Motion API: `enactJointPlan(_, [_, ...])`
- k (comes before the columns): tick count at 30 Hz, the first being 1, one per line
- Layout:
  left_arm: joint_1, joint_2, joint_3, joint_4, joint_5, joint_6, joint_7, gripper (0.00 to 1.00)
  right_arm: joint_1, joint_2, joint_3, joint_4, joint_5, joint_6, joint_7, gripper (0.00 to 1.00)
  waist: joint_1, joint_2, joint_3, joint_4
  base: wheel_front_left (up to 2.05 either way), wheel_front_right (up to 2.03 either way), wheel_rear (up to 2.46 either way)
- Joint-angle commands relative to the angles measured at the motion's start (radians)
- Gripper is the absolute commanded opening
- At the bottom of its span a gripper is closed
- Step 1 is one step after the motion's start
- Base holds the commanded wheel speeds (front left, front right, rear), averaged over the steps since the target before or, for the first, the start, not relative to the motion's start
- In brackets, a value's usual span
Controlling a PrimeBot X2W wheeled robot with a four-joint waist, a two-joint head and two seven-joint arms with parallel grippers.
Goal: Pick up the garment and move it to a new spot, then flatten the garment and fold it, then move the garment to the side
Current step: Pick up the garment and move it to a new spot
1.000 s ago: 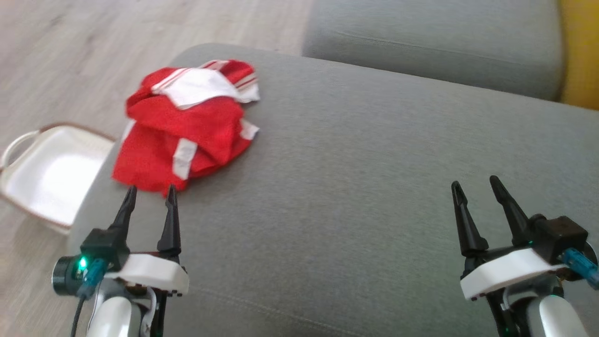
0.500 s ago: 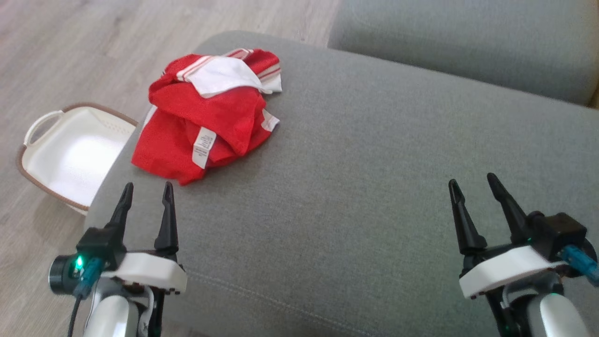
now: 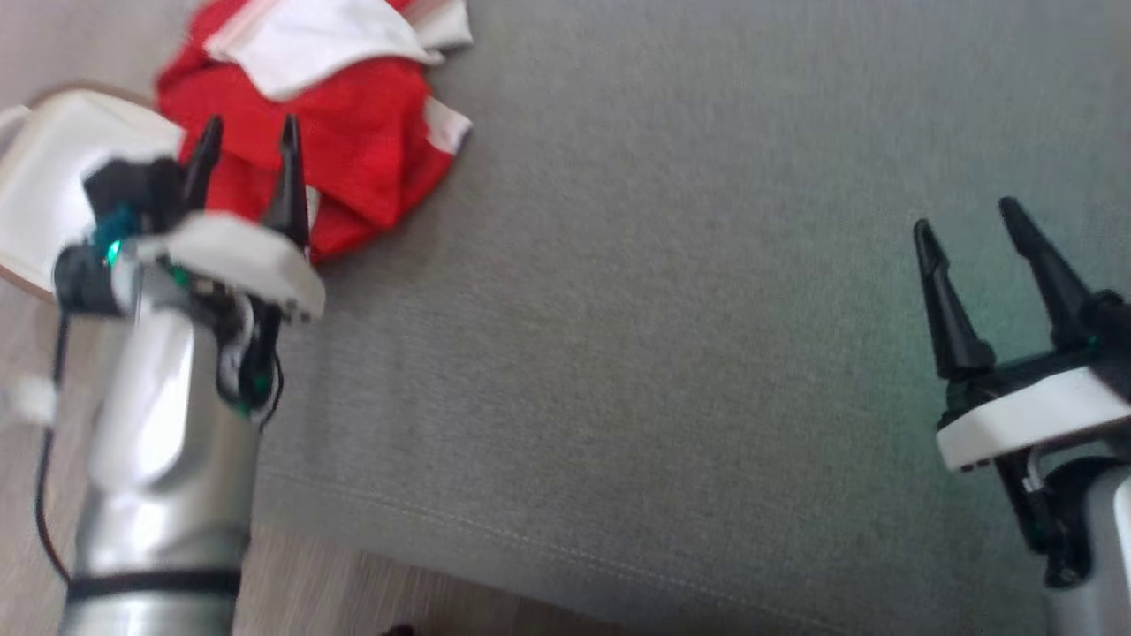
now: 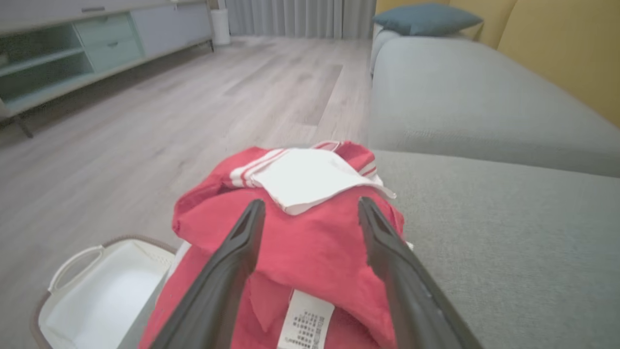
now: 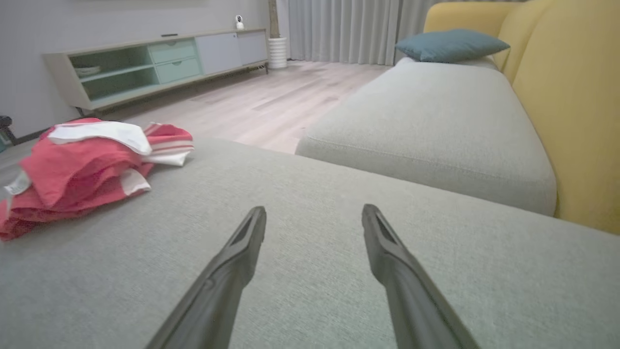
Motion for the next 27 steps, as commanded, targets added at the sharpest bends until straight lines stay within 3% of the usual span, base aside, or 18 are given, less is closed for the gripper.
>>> enactJointPlan(1, [-0.066,0.037,0.036,0.018,-0.016,-0.009,0.021,1.00,-0.026,-0.024,0.017,-0.045,0.009,-0.001,0.007,1.00,-0.0001,0.0000,0.106,-0.050,0.00,0.00,0.00])
enactJointPlan(6, [-0.233,0.076,0.064,0.250,-0.074,-0.036,0.153,1.00,-0.047,-0.041,0.015,-0.054,0.019,-0.001,0.009,1.00,-0.0001,0.0000,0.160,-0.091,0.00,0.00,0.00])
enactJointPlan(13, [-0.338,0.112,0.068,0.453,-0.093,-0.026,0.301,1.00,-0.050,-0.040,0.004,-0.052,0.027,-0.001,0.003,1.00,-0.0001,0.0000,0.171,-0.114,0.00,0.00,0.00])
enactJointPlan(14, [-0.347,0.115,0.068,0.466,-0.093,-0.024,0.303,0.60,-0.049,-0.038,0.003,-0.050,0.028,-0.001,0.002,1.00,-0.0001,0.0000,0.170,-0.115,0.00,0.00,0.00])
enactJointPlan(15, [-0.356,0.120,0.065,0.468,-0.088,-0.021,0.286,0.00,-0.049,-0.036,0.003,-0.049,0.029,-0.001,0.001,1.00,-0.0001,0.0000,0.168,-0.116,0.00,0.00,0.00])
enactJointPlan(18, [-0.364,0.130,0.064,0.473,-0.081,-0.012,0.242,0.00,-0.047,-0.029,0.003,-0.044,0.030,-0.001,-0.003,1.00,-0.0001,0.0000,0.157,-0.117,0.00,0.00,0.00])
enactJointPlan(19, [-0.366,0.138,0.062,0.461,-0.072,-0.001,0.167,0.00,-0.043,-0.022,0.002,-0.039,0.030,-0.001,-0.008,1.00,-0.0001,0.0000,0.141,-0.116,0.00,0.00,0.00])
enactJointPlan(27, [-0.340,0.167,0.053,0.391,-0.043,0.027,-0.053,0.00,-0.015,0.016,-0.010,-0.017,0.031,-0.001,-0.028,1.00,-0.0001,0.0000,0.029,-0.103,0.00,0.00,0.00])
